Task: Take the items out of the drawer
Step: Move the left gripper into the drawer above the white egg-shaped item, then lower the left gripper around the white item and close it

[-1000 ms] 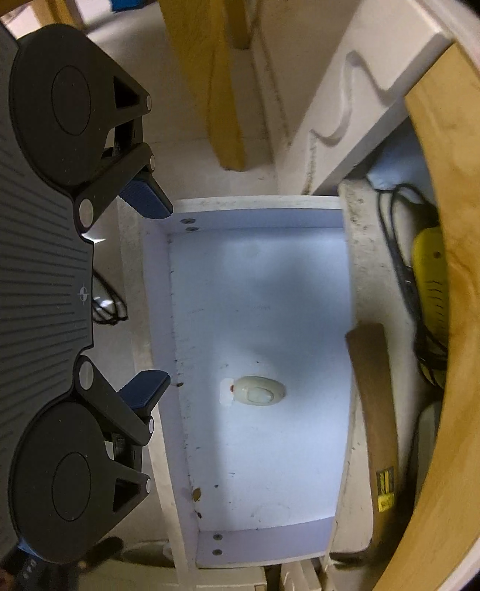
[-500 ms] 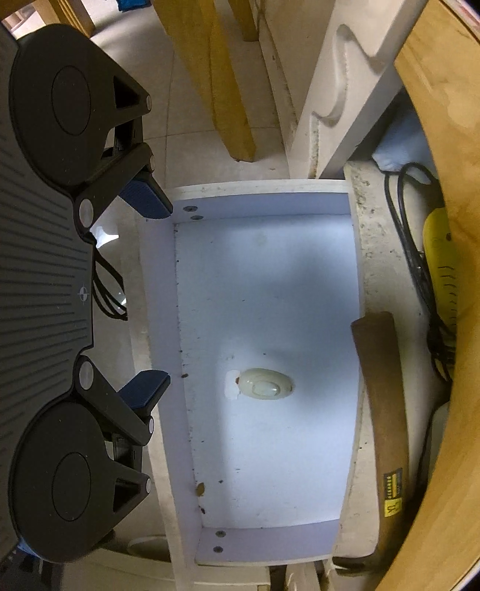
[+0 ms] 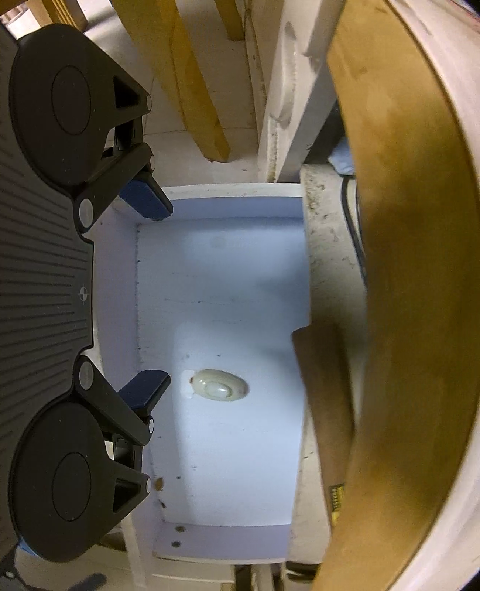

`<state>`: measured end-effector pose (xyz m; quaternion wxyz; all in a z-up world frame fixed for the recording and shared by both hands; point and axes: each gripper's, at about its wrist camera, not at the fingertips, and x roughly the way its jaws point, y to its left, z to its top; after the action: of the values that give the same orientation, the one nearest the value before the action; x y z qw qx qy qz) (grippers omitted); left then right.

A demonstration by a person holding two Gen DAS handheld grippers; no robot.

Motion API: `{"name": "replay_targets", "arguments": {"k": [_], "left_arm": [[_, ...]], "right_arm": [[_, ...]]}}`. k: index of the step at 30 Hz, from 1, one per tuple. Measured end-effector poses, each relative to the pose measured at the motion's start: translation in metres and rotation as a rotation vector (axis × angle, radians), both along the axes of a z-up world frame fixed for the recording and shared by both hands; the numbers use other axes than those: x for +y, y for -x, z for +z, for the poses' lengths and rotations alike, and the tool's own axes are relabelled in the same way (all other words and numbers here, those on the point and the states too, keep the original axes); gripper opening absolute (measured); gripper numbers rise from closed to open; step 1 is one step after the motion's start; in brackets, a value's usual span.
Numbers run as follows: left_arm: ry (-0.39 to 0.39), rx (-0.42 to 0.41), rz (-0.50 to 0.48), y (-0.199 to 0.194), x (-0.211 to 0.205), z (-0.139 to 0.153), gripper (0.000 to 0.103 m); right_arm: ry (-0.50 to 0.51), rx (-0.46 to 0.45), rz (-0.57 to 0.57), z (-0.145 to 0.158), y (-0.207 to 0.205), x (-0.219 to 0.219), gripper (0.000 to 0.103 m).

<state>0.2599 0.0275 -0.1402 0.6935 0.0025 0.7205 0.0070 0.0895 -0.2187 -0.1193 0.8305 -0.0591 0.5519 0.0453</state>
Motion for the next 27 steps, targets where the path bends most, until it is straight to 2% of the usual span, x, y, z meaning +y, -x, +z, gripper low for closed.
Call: {"name": "replay_targets", "arguments": {"k": [13, 27], "left_arm": [[-0.023, 0.001, -0.002, 0.002, -0.008, -0.006, 0.091], [-0.005, -0.019, -0.033, 0.0, -0.072, 0.003, 0.091]], "right_arm": [[-0.007, 0.009, -0.007, -0.001, 0.001, 0.001, 0.103], [-0.026, 0.011, -0.019, 0.002, 0.0, -0.003, 0.103]]}}
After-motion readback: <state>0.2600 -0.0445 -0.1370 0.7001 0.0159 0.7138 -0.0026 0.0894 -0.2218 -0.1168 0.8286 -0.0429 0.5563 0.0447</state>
